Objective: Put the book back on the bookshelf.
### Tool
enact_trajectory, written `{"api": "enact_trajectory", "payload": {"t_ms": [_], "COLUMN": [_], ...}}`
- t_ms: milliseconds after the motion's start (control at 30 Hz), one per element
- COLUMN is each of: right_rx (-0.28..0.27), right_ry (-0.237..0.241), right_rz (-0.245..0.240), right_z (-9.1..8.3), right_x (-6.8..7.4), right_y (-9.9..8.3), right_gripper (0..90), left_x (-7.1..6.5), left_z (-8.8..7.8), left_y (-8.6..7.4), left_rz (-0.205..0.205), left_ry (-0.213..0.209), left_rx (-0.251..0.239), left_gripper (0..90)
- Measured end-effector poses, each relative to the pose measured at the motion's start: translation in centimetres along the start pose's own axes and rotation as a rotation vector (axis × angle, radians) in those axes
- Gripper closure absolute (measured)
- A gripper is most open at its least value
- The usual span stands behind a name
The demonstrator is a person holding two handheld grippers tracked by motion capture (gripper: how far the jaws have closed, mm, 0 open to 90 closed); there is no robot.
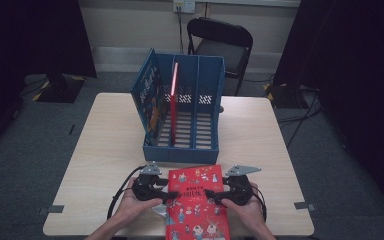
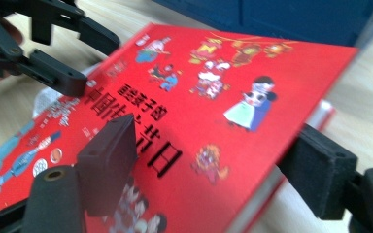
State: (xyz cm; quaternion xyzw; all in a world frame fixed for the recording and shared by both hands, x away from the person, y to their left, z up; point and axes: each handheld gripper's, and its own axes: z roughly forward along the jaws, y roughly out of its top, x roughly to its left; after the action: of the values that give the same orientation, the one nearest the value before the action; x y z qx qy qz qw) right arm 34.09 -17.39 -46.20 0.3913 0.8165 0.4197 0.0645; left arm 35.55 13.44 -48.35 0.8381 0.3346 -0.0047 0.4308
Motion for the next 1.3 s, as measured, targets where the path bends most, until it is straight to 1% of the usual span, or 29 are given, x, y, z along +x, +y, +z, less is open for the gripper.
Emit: {"api": "enact_trajectory", "payload": {"t_ms": [67, 133, 267, 367, 567, 600, 700, 833, 933, 1000, 1167, 1200, 1300], "right_rx": [0.014, 0.022, 0.055, 0.047, 0.023, 0.019, 0.01, 0.007, -0.004, -0.005, -0.011, -0.017, -0.037], "right_ry": [0.033, 0.05, 0.093, 0.091, 0.078, 0.076, 0.071, 0.065, 0.066, 0.071, 0.068, 0.069, 0.076], "right_rz": [-0.002, -0.008, -0.025, -0.041, -0.083, -0.087, -0.097, -0.109, -0.14, -0.161, -0.179, -0.185, -0.212], "right_z": [0.5, 0.9, 1.6, 1.5, 1.1, 1.0, 0.7, 0.3, 0.0, -0.2, -0.4, -0.5, -0.9], "right_x": [-0.1, -0.3, -1.0, -0.9, -0.6, -0.5, -0.4, -0.2, 0.1, 0.5, 0.7, 0.8, 1.0], "right_y": [0.7, 1.2, 2.0, 1.9, 1.9, 1.8, 1.6, 1.5, 1.5, 1.5, 1.4, 1.4, 1.3], "right_gripper": [22.5, 21.3, 20.5, 20.8, 21.4, 21.6, 22.3, 22.8, 23.0, 23.1, 23.3, 23.6, 25.7], "left_x": [0.1, 0.2, 0.2, 0.1, 0.2, 0.3, 0.3, 0.4, 0.4, 0.4, 0.6, 0.7, 1.0], "left_z": [0.0, 0.0, 0.0, 0.0, 0.1, 0.1, 0.2, 0.2, 0.3, 0.3, 0.3, 0.4, 0.5], "left_y": [0.0, 0.0, 0.0, 0.0, 0.1, 0.1, 0.1, 0.1, 0.1, 0.2, 0.2, 0.2, 0.2], "left_rz": [-0.008, -0.006, -0.004, -0.01, -0.044, -0.044, -0.061, -0.067, -0.068, -0.081, -0.101, -0.107, -0.127], "left_ry": [-0.008, -0.01, -0.008, -0.005, -0.028, -0.03, -0.037, -0.043, -0.045, -0.046, -0.055, -0.058, -0.088], "left_rx": [-0.002, -0.002, -0.002, -0.005, -0.013, -0.013, -0.023, -0.023, -0.027, -0.03, -0.041, -0.047, -0.058], "left_gripper": [33.1, 33.1, 33.2, 33.1, 28.7, 27.8, 25.4, 24.8, 23.5, 22.2, 22.3, 22.4, 21.4]}}
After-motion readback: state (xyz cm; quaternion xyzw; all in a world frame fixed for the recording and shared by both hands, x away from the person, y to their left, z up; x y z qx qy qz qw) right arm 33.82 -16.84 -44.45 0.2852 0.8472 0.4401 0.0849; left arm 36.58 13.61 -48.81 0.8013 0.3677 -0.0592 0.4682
